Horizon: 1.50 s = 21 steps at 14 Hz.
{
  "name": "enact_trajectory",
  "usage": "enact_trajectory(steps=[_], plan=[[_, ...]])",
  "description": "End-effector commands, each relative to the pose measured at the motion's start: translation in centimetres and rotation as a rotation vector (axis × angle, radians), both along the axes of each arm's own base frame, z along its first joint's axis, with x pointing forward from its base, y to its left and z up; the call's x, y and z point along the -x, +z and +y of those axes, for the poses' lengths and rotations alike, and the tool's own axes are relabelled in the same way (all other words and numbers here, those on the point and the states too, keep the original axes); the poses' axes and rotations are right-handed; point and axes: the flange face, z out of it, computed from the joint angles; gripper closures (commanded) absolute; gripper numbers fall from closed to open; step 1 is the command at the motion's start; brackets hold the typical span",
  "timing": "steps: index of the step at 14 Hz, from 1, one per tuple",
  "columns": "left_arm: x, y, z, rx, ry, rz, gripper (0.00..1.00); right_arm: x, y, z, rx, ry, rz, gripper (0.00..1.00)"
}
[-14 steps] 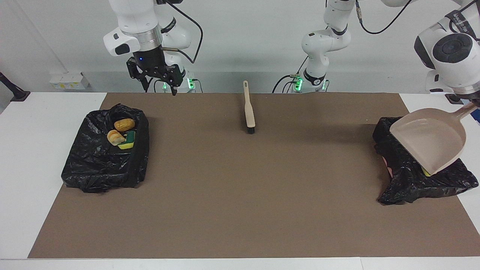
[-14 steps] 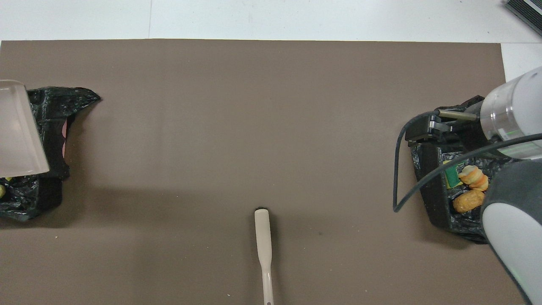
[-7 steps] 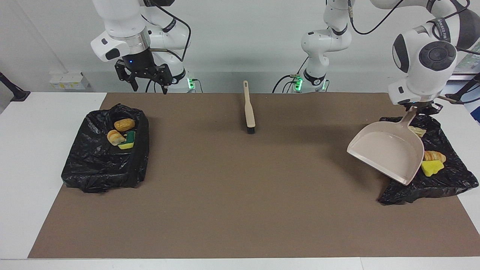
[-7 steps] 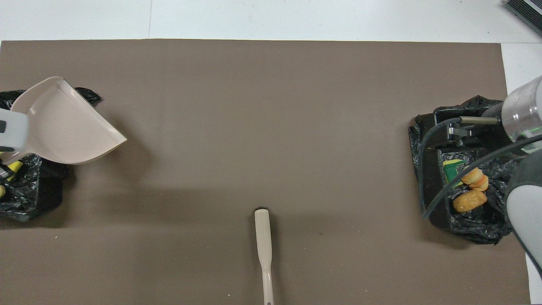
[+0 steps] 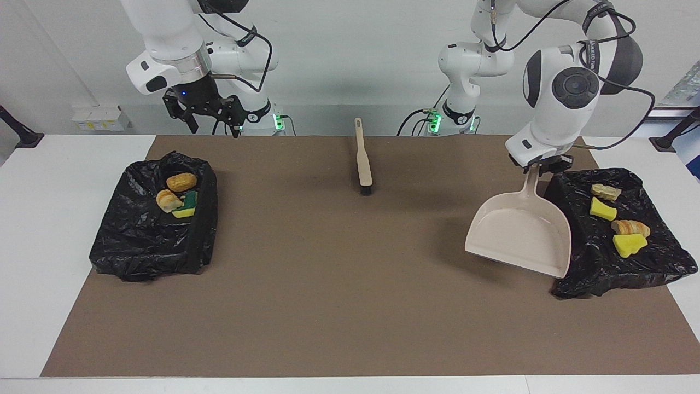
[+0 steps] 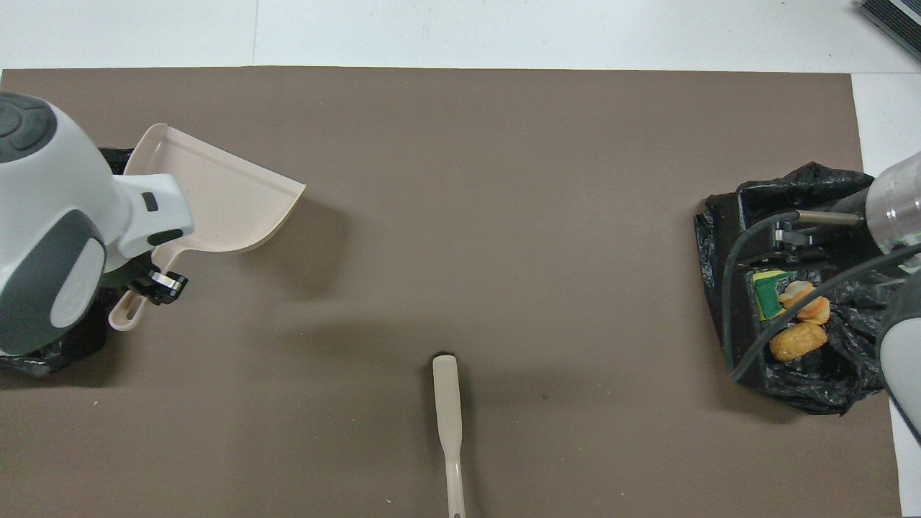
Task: Sweep and dump trash in bin
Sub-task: 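Place the dustpan on the table center and open the left gripper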
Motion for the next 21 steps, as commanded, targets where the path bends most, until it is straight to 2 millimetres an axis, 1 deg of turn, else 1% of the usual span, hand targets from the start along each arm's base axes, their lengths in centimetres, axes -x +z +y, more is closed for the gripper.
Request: enact_trajectory(steps=[1, 2, 3, 4, 6, 7, 9, 10, 11, 12, 13, 14, 15, 16, 17, 18, 20, 21], plan=[[1.6, 0.6, -4.9, 0.067, 0.062, -0.053, 1.0, 0.9, -0.1, -0.9, -0.026, 0.017, 0.004, 0.0], [1.8, 0.3, -6.7, 0.096, 0.082, -0.056, 1.0, 0.9, -0.1, -1.3, -0.028, 0.014, 0.002, 0.0], [2.2, 0.0, -9.2, 0.124, 0.116, -0.066, 1.0, 0.8, -0.1, -1.4, -0.028, 0.011, -0.001, 0.0], [2.5, -0.8, -12.0, 0.153, 0.168, -0.083, 1.0, 0.7, -0.2, -1.5, -0.028, 0.009, -0.001, 0.0], [2.6, -3.7, -16.9, 0.19, 0.214, -0.096, 1.0, 0.2, -0.1, -1.6, -0.028, 0.029, -0.021, 0.0], [2.5, -4.8, -18.6, 0.207, 0.228, -0.113, 1.0, 0.2, 0.0, -1.6, -0.028, 0.035, -0.026, 0.0], [3.1, -7.3, -22.3, 0.232, 0.253, -0.115, 1.0, -0.1, -0.1, -1.7, -0.028, 0.033, -0.03, 0.0], [2.9, -8.7, -23.3, 0.251, 0.28, -0.116, 1.0, -0.2, 0.1, -1.9, -0.029, 0.03, -0.044, 0.0], [3.1, -9.7, -24.7, 0.285, 0.291, -0.119, 1.0, -0.4, 0.0, -2.0, -0.032, 0.029, -0.048, 0.0], [2.7, -11.2, -25.4, 0.328, 0.341, -0.099, 1.0, -0.4, 0.1, -2.0, -0.033, 0.029, -0.056, 0.0], [2.3, -12.2, -25.9, 0.356, 0.363, -0.1, 1.0, -0.4, 0.1, -2.1, -0.033, 0.027, -0.055, 0.0], [2.1, -12.6, -26.0, 0.366, 0.37, -0.102, 1.0, -0.4, 0.1, -2.1, -0.033, 0.027, -0.055, 0.0], [2.0, -14.5, -26.6, 0.362, 0.376, -0.096, 1.0, -0.4, 0.0, -2.1, -0.033, 0.027, -0.052, 0.0], [2.6, -15.3, -27.9, 0.375, 0.373, -0.104, 1.0, -0.4, 0.1, -2.0, -0.033, 0.029, -0.053, 0.0], [2.5, -15.3, -27.9, 0.376, 0.362, -0.106, 0.79, -0.4, 0.1, -2.0, -0.034, 0.029, -0.054, 0.0], [2.4, -15.0, -28.1, 0.384, 0.358, -0.117, 0.01, -0.4, 0.1, -2.0, -0.034, 0.029, -0.054, 0.0], [2.0, -13.6, -28.0, 0.398, 0.352, -0.141, 0.0, -0.4, 0.0, -2.1, -0.034, 0.027, -0.053, 0.0], [1.5, -12.7, -27.4, 0.405, 0.36, -0.151, 0.0, -0.4, 0.0, -2.1, -0.034, 0.027, -0.053, 0.0]])
